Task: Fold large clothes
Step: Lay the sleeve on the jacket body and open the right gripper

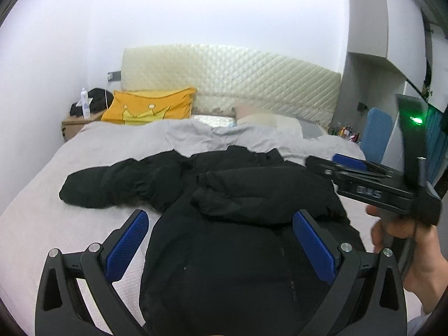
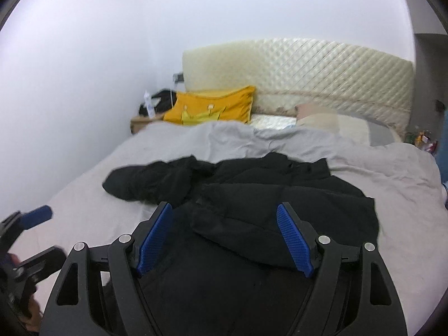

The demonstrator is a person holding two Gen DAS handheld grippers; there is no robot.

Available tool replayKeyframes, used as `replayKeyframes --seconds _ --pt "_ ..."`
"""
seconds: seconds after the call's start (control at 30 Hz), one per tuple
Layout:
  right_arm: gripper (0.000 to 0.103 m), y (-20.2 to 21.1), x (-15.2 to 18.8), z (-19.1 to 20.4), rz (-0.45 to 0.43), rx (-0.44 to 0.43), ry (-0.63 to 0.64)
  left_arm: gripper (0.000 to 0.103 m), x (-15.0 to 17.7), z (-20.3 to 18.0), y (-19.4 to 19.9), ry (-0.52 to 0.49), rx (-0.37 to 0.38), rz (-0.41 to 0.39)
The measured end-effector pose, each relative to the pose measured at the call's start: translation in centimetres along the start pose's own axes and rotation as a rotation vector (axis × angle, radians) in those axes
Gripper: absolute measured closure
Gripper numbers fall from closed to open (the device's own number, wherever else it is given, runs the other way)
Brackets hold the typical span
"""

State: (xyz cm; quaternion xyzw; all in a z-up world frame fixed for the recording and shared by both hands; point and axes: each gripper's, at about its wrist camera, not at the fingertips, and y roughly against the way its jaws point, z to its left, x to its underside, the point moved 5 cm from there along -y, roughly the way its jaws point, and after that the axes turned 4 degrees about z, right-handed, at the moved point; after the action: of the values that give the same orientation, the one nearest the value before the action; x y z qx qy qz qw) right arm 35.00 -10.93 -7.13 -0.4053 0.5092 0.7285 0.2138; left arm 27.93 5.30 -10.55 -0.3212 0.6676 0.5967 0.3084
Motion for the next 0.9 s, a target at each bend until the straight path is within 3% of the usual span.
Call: replayKeyframes --seconds 0.2,0.53,0.9 --pt "0.027 5.6 2.0 -1.5 -0.056 0.109 0.003 0.000 0.5 -1.5 2.4 -0.007 0.008 -0.036" --pt "0.026 11.0 8.2 -4.4 -0.117 0.200 -0.036 0.000 4.0 -3.2 2.8 -0.010 0.060 -0.029" --pt "0.023 13.8 12.6 -4.7 -0.184 0.215 -0.070 0.000 7.3 -3.8 2.1 -0.003 0.064 -0.006"
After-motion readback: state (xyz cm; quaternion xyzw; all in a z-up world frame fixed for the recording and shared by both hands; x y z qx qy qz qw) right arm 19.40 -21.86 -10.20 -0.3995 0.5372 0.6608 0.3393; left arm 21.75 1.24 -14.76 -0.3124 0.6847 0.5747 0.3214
